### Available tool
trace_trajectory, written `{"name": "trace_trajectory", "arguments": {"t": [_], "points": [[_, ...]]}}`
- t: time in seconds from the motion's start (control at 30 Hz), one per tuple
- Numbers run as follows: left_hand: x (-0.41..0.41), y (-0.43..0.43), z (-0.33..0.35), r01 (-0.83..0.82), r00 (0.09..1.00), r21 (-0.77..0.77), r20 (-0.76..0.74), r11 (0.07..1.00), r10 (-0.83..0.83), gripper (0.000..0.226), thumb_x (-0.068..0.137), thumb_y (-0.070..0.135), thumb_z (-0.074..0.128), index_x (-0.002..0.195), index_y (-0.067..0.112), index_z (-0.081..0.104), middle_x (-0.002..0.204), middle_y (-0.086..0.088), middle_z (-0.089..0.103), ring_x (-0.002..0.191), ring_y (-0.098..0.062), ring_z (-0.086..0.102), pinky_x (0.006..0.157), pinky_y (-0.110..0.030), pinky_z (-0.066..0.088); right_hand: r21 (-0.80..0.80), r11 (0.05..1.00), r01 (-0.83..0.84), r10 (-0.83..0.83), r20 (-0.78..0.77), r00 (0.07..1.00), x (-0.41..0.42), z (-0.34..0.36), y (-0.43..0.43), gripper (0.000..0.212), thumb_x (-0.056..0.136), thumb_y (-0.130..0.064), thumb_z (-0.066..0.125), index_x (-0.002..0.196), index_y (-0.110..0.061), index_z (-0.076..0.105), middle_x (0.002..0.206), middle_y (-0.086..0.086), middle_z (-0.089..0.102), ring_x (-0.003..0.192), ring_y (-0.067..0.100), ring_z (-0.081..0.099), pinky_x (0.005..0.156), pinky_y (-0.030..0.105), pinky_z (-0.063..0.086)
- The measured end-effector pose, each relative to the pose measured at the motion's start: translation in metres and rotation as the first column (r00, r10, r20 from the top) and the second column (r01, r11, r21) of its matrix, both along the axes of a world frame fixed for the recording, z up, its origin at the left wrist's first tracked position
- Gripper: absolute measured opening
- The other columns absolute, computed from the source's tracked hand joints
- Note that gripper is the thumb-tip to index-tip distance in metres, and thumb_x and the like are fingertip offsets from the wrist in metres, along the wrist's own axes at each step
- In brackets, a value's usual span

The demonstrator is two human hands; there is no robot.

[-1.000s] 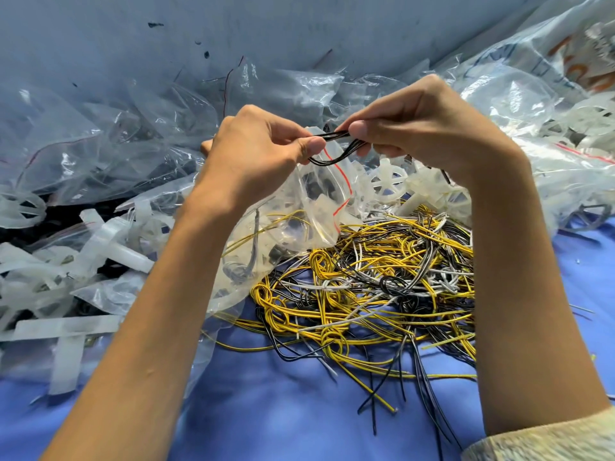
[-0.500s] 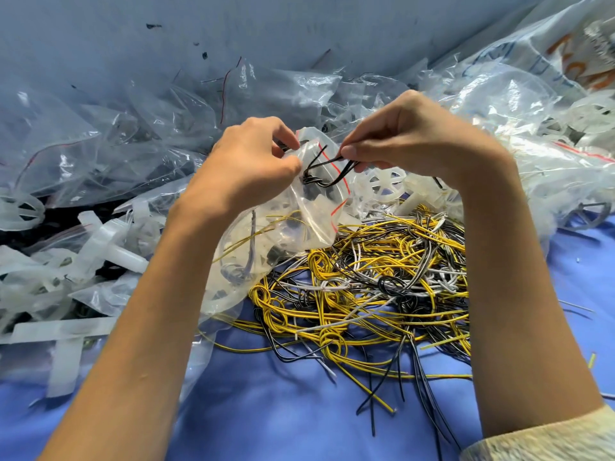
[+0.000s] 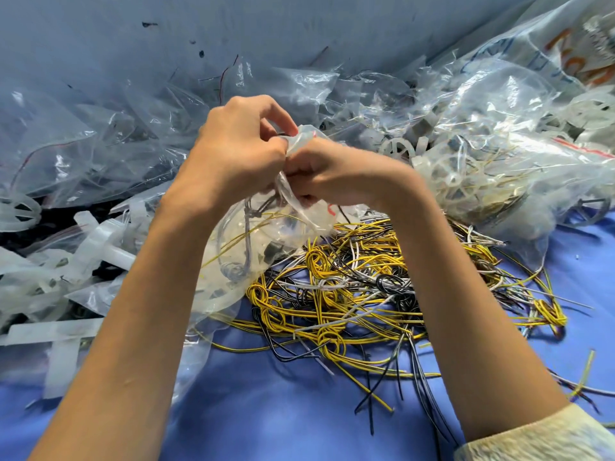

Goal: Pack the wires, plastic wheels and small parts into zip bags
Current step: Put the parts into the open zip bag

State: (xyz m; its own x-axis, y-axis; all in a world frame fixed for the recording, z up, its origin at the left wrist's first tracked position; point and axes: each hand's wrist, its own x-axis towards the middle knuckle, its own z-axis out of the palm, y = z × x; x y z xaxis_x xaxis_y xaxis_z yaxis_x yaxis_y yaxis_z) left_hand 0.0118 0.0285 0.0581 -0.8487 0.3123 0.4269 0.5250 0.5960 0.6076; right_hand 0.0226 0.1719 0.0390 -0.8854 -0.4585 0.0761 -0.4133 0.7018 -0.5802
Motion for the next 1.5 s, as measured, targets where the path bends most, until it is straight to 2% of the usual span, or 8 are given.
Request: {"name": "trace_trajectory", "arguments": {"t": [0.07,0.17,0.4,0.63,0.8,1.07,1.3,1.5], "points": [[0.0,0.0,0.0,0.007,1.0,-0.002,0.002,1.0,-0.007,0.02,0.083,0.012,0.059,0.086,0.031,0.065,0.071,0.013,0.058,0.064,-0.003,0.052,0.063,-0.021,0.04,0.155,0.988,0.008,-0.011,0.021,1.0,-0.004,-0.006,-0.006,0.022,0.089,0.005,0.049,0.104,0.009,0.065,0.091,0.021,0.067,0.071,0.026,0.056,0.062,0.028,0.046],[0.001,0.0,-0.001,0.025,1.0,-0.018,0.009,1.0,-0.024,0.02,0.083,0.012,0.059,0.086,0.032,0.064,0.072,0.013,0.058,0.066,-0.002,0.052,0.062,-0.019,0.04,0.282,0.959,-0.012,-0.004,0.054,0.999,-0.003,-0.008,-0.006,0.026,0.086,0.007,0.046,0.102,0.004,0.067,0.08,0.019,0.065,0.054,0.005,0.048,0.046,0.015,0.035],[0.0,0.001,0.0,0.006,0.999,0.011,0.031,1.0,-0.006,0.019,0.084,0.013,0.059,0.084,0.032,0.064,0.069,0.014,0.059,0.053,0.008,0.051,0.051,-0.004,0.036,-0.154,0.988,-0.02,0.029,0.055,0.998,0.008,0.0,0.014,0.021,0.094,0.004,0.049,0.105,0.015,0.064,0.062,-0.005,0.047,0.052,-0.004,0.039,0.051,0.008,0.031],[0.003,0.0,0.002,0.02,1.0,0.007,0.023,1.0,-0.021,0.02,0.084,0.013,0.059,0.086,0.031,0.065,0.073,0.013,0.059,0.063,0.0,0.051,0.062,-0.02,0.039,0.108,0.993,-0.045,0.043,0.021,0.999,0.002,-0.006,-0.01,0.032,0.087,0.008,0.053,0.113,-0.005,0.068,0.046,-0.038,0.049,0.051,-0.02,0.048,0.052,0.002,0.037],[0.003,0.0,0.001,0.021,1.0,0.004,0.016,1.0,-0.021,0.02,0.084,0.013,0.06,0.085,0.032,0.065,0.073,0.014,0.059,0.063,0.002,0.051,0.061,-0.017,0.038,0.077,0.997,-0.003,-0.002,0.065,0.998,-0.006,-0.021,-0.032,0.028,0.094,-0.013,0.054,0.07,-0.026,0.059,0.05,-0.027,0.056,0.052,-0.012,0.053,0.055,0.01,0.042],[0.003,-0.001,0.001,0.038,0.998,0.031,0.04,0.999,-0.039,0.019,0.085,0.013,0.06,0.085,0.032,0.065,0.073,0.013,0.059,0.063,0.0,0.051,0.062,-0.02,0.038,0.168,0.985,-0.044,0.029,0.091,0.995,0.006,-0.003,-0.014,0.026,0.093,-0.004,0.051,0.116,-0.004,0.064,0.102,0.023,0.067,0.077,0.021,0.053,0.077,0.044,0.05],[0.002,-0.002,0.002,0.025,0.999,0.028,0.038,0.999,-0.026,0.019,0.086,0.014,0.06,0.085,0.032,0.064,0.073,0.013,0.06,0.058,0.004,0.051,0.056,-0.01,0.038,0.104,0.994,-0.019,0.007,0.11,0.994,0.011,0.005,0.012,0.043,0.087,-0.002,0.059,0.126,-0.021,0.063,0.1,0.012,0.071,0.075,0.01,0.049,0.066,0.025,0.045],[0.002,-0.001,0.0,0.028,0.999,0.017,0.015,0.999,-0.029,0.02,0.083,0.012,0.06,0.085,0.032,0.064,0.073,0.014,0.059,0.062,0.0,0.051,0.06,-0.018,0.038,0.059,0.998,0.008,-0.005,-0.066,0.998,0.006,-0.001,-0.007,0.027,0.078,0.008,0.055,0.096,0.001,0.074,0.083,0.018,0.071,0.058,-0.001,0.048,0.053,0.011,0.038]]}}
